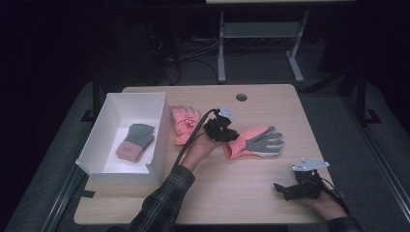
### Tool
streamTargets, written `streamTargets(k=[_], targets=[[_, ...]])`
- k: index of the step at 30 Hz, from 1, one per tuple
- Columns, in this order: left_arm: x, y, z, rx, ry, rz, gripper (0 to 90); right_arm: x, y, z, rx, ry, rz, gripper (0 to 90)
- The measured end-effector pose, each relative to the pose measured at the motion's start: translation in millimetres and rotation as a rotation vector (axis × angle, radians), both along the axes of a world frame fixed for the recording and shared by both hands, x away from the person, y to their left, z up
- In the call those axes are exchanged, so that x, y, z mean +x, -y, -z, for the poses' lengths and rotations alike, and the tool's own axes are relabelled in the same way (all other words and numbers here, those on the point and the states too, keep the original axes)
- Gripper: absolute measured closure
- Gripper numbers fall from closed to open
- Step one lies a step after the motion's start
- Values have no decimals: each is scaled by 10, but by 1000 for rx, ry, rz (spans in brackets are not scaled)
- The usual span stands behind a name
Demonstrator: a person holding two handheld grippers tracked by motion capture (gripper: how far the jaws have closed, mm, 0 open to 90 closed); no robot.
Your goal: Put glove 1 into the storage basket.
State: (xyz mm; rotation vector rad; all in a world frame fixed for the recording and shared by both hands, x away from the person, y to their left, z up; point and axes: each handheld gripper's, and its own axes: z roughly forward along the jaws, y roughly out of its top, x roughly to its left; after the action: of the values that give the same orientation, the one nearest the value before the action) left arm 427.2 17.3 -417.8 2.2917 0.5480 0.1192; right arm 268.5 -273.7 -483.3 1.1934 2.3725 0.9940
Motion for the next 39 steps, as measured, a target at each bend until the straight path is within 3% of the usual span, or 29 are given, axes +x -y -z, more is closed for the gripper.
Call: streamTargets(k=[7,11,14,19,21,29,39], targets=[[51,169,100,41,32,30,620,0,0,0,0,0,0,0],[107,198,206,51,10,39,606,0,0,0,0,0,0,0],[131,202,286,46,-18,45,651,0,0,0,0,0,0,0],[121,229,303,48,-18,61,836,-1,0,1,0,0,0,0],[112,239,290,63,-10,61,876,-1,0,1,0,0,0,0],[81,124,107,10,-42,28,886,0,0,0,0,0,0,0],[-227,-201,-50,-35,-47,-15,887,0,-1,0,1,0,1,0]])
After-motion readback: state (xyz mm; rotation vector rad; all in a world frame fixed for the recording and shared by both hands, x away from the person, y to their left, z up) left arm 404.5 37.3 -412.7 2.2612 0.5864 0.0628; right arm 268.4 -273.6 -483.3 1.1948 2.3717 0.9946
